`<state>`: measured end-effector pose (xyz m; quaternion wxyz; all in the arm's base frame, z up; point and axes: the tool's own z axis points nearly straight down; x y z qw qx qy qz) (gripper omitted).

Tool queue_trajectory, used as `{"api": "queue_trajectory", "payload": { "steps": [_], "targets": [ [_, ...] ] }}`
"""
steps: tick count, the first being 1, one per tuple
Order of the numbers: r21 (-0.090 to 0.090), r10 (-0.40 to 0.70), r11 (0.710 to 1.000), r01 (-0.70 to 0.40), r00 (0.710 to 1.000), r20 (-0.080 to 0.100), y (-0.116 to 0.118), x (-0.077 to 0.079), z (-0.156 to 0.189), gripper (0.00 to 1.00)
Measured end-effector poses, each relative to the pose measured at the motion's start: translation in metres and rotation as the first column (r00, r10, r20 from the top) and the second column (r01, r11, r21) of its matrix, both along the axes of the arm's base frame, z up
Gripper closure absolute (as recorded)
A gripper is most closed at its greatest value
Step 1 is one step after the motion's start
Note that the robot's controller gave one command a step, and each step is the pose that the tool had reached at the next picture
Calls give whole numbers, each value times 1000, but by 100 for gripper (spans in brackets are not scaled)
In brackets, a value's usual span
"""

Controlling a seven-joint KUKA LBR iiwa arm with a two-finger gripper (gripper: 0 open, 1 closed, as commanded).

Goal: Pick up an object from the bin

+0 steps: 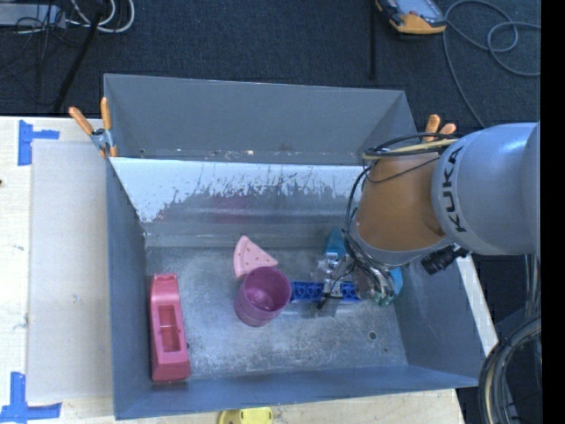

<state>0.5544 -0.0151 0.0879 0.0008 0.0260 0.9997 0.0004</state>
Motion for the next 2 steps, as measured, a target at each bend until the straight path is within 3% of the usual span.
{"api": "queue_trajectory", "payload": {
  "steps": [2],
  "targets": [
    [0, 0, 1000, 0, 1000, -11, 0, -3, 28, 100]
  ]
}}
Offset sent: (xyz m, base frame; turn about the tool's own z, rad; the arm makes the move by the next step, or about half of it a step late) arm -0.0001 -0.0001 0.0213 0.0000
